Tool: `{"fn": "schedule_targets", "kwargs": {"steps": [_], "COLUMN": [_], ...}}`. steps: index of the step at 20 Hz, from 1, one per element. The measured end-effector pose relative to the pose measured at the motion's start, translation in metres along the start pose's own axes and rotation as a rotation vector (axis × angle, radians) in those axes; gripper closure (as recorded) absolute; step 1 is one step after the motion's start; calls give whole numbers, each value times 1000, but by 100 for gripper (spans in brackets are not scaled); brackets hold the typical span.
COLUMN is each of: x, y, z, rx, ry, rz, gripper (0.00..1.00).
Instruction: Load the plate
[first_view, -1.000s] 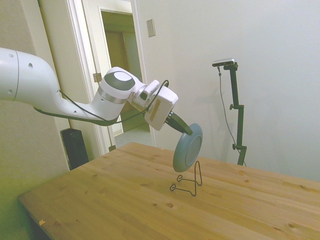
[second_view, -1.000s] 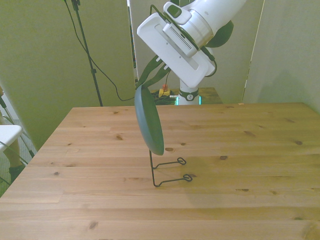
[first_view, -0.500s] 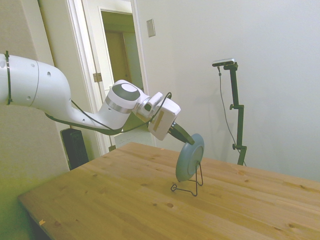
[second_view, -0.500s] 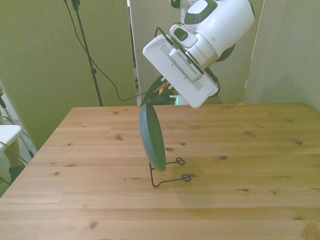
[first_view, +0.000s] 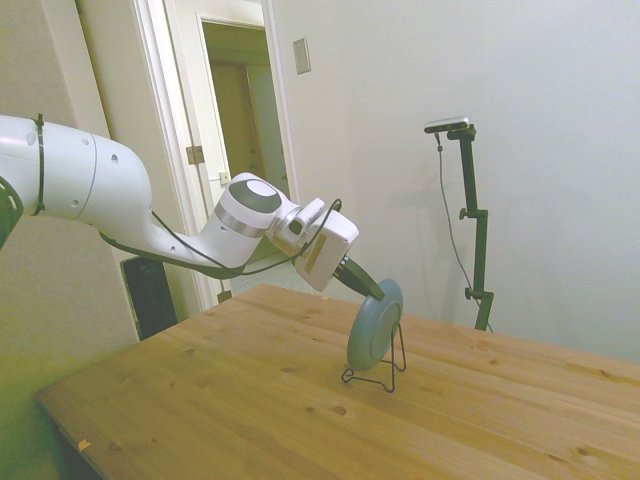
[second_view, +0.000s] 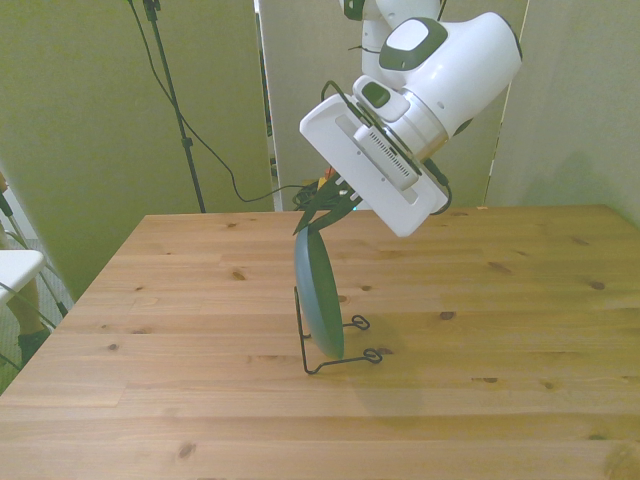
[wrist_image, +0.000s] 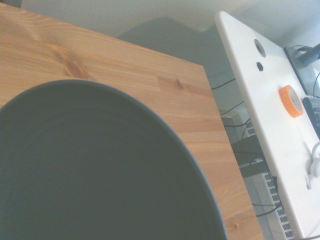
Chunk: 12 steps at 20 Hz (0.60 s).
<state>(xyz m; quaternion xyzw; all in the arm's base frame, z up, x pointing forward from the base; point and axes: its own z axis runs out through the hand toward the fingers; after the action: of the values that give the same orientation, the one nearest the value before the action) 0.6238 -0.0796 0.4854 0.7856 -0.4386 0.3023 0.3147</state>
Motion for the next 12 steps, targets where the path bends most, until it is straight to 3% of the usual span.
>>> {"fn": "schedule_targets", "kwargs": {"steps": [3, 4, 12], "x": [-5, -6, -9], "y": [-3, -4, -6], "z": [5, 6, 8], "rx": [-6, -8, -17], "ry": [-5, -6, -11], "rz": [-6, -6, -9], "gripper": [100, 0, 0]}}
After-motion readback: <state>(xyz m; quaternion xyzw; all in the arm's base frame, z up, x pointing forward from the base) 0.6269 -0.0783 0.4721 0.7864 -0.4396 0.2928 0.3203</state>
